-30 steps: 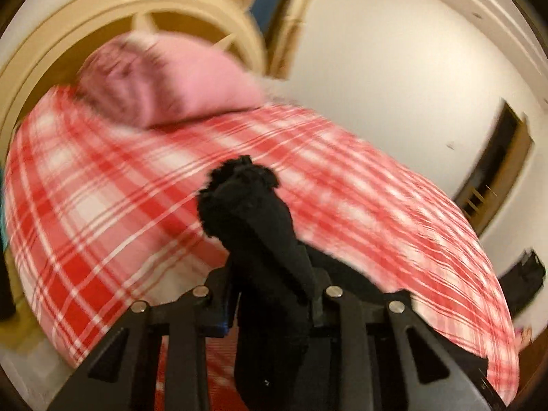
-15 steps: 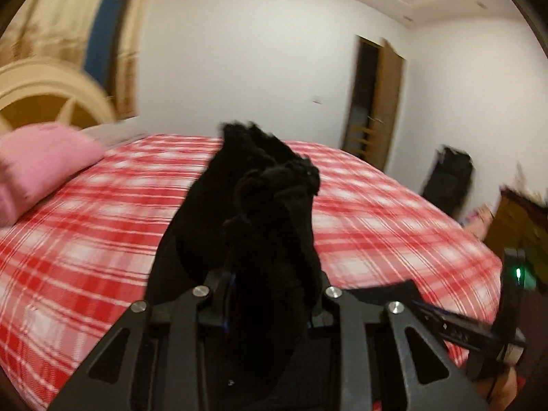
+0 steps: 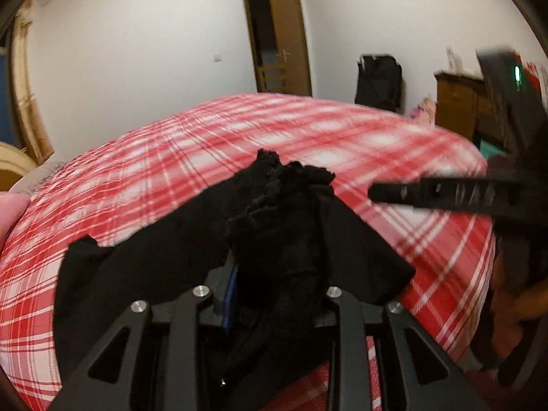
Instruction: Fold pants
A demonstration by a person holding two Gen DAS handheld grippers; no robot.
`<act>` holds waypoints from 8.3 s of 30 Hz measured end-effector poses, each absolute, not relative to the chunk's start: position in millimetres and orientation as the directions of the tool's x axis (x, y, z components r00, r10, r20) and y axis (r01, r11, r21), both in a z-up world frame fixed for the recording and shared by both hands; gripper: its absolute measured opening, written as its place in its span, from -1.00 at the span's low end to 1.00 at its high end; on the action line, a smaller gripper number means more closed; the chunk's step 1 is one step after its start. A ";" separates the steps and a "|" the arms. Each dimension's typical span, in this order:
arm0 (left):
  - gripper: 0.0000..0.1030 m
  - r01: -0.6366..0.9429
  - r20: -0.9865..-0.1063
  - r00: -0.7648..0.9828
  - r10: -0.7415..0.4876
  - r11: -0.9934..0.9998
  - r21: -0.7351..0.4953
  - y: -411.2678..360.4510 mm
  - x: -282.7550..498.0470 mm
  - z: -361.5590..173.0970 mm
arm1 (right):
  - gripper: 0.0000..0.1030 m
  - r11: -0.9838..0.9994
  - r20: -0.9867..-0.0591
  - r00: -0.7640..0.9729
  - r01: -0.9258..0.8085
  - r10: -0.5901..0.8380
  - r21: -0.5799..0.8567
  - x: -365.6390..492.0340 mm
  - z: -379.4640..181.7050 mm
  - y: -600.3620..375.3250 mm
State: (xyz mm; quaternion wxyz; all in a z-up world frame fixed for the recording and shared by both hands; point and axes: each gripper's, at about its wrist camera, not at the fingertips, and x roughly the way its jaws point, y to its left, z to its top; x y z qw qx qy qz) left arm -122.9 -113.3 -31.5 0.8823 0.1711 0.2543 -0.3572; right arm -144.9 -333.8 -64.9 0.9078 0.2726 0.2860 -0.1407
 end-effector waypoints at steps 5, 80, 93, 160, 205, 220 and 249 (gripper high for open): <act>-0.04 0.746 -0.626 0.604 -0.493 0.626 0.227 -126.3 -130.2 -46.5 | -0.09 0.801 -0.579 0.812 0.398 -0.080 0.448 -149.4 -63.2 -340.3; 1.00 0.063 -0.837 0.547 -0.011 0.998 0.027 -14.9 121.9 -67.5 | -0.39 0.960 -0.634 0.764 0.074 0.119 0.269 -24.3 -78.0 -305.5; 0.96 0.222 -0.676 0.727 -0.117 0.972 0.070 -20.8 31.1 4.6 | -0.38 0.977 -0.604 0.790 0.034 0.102 0.210 -96.6 -39.3 -258.8; 1.00 0.485 -0.782 0.563 -0.266 0.873 0.053 -74.6 -78.1 -39.3 | 0.19 0.893 -0.599 0.796 0.328 -0.085 0.309 -157.1 -56.1 -307.3; 0.88 0.320 -0.844 0.463 -0.270 0.939 -0.125 -14.5 1.1 -59.3 | 0.16 0.928 -0.655 0.755 0.260 -0.024 0.266 -94.8 -92.4 -286.6; -0.33 0.362 -0.803 0.461 -0.379 0.906 -0.219 -12.7 -6.8 -51.9 | -0.41 0.966 -0.666 0.743 0.216 -0.067 0.144 -90.0 -73.4 -258.4; -0.61 0.268 -0.684 0.589 -0.430 0.903 -0.337 54.9 -6.9 2.2 | -0.45 0.997 -0.522 0.849 -0.059 0.079 0.055 -37.4 0.9 -176.1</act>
